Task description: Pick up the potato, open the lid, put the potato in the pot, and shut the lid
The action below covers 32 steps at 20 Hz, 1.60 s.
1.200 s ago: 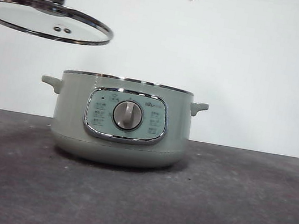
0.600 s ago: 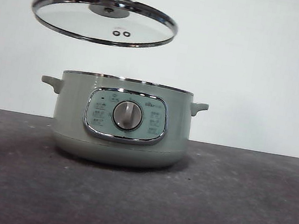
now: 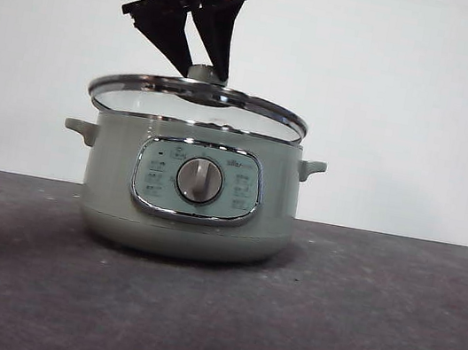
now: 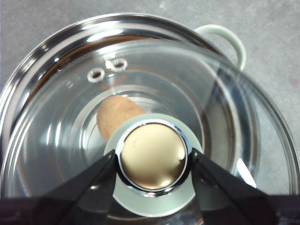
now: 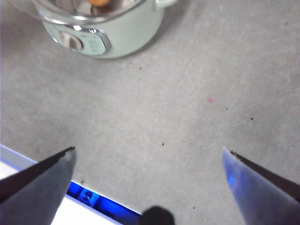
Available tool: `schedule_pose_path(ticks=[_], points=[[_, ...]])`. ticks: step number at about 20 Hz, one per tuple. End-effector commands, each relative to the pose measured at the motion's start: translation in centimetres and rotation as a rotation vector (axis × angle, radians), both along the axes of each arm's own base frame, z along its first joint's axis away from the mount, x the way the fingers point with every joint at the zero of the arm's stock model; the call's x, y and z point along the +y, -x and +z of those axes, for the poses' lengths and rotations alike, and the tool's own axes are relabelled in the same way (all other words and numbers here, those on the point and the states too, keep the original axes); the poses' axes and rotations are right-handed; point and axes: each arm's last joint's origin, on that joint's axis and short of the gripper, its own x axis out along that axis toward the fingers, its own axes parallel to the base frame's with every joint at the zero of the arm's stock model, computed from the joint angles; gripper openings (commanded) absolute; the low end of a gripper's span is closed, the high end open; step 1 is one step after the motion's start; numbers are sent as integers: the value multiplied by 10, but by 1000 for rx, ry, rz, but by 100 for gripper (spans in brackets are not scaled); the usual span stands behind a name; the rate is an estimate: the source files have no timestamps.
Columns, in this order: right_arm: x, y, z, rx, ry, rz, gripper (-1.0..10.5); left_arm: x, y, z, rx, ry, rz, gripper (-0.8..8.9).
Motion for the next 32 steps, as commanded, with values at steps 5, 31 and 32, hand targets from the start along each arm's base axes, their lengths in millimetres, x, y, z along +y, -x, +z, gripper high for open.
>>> schedule_pose_path(ticks=[5, 31, 32], points=[[-10, 12, 1, 0, -24, -26, 846, -3, -7, -1, -50, -10, 22, -9], [-9, 11, 0, -4, -11, -15, 846, -17, -24, -33, -30, -67, -31, 541], [-9, 11, 0, -3, -11, -15, 846, -17, -24, -32, -28, -62, -24, 669]])
